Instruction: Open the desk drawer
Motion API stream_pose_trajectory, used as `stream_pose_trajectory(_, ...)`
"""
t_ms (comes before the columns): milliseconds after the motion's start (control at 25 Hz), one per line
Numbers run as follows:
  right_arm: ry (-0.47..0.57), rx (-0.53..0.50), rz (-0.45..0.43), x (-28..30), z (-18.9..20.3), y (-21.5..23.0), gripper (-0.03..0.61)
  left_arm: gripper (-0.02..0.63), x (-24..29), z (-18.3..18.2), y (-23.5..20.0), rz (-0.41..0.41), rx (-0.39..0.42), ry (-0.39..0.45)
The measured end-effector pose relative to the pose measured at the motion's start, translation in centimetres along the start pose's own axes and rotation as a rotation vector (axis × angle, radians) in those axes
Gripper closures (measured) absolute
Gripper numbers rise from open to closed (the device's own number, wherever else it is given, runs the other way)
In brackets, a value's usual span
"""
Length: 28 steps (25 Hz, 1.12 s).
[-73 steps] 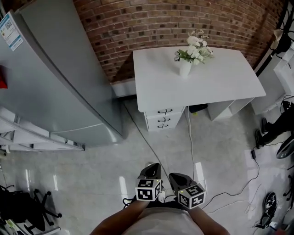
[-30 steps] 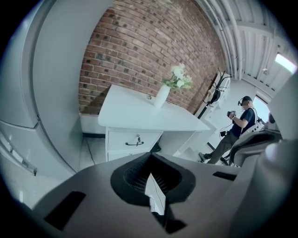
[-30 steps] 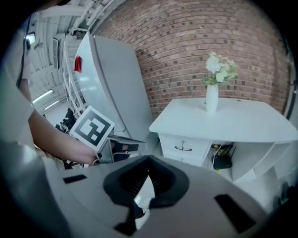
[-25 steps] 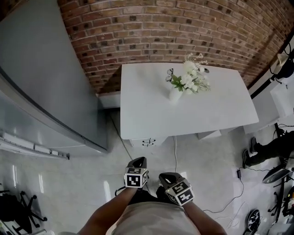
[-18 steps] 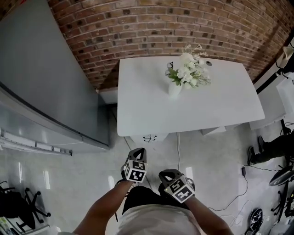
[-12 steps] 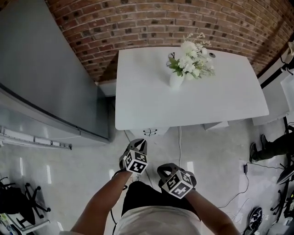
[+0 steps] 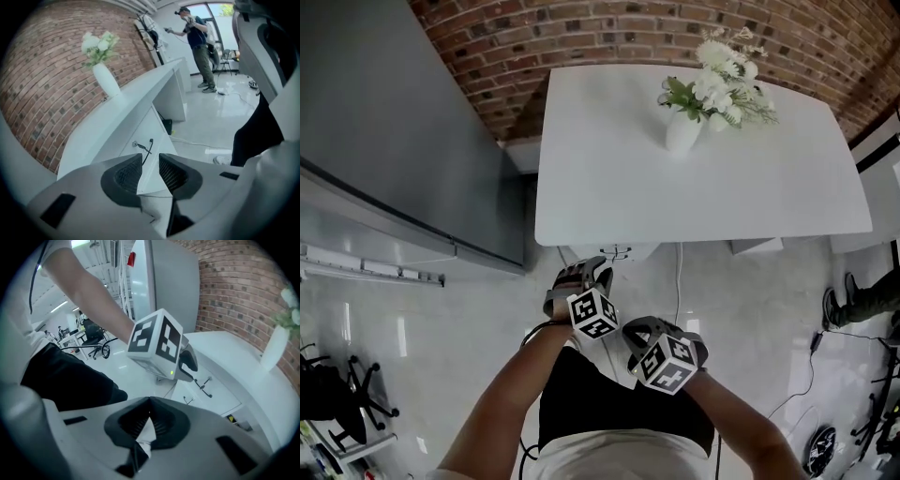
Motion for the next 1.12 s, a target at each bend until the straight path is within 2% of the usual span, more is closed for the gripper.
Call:
stream_pose_trajectory(120,-0.008,-0.032,0.016,2.0,0.7,0.6,0.563,0.518,2.1,0.6,0.4,-0.046,0.132,0.003)
stream_pose_trajectory(240,-0.007,-0.053,0.032,3.3,0.9,0.8,0.563,0.518,3.9,1.1,0.6,-0.053,0.204,-0.005)
stream_pose_trajectory(440,-0.010,-0.075,0.051,4.7,1.8,1.3,0.563,0.483,6.8,1.3,0.1,-0.042,0.243,-0.019)
stream_pose_trajectory(600,-0.003,-0.071,0.061,5.9,2.7,1.6,0.563,0.480,9.0,1.4,-0.3,-0.042,0.305,-0.033)
stream_pose_trajectory(1120,0.014,-0.070,0.075,7.8,4.3,2.3,0.563,0.479,13.2,2.2,0.4,-0.060,0.404,-0.096)
Point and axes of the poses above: the fingertips, and each gripper's own axes: x forward along the fingers, y to its right, z out of its underside, the point moved 6 cm from there along -x, backward along the fingers, and after that the axes turned 13 degrees about -x, right-handed, at the moved point
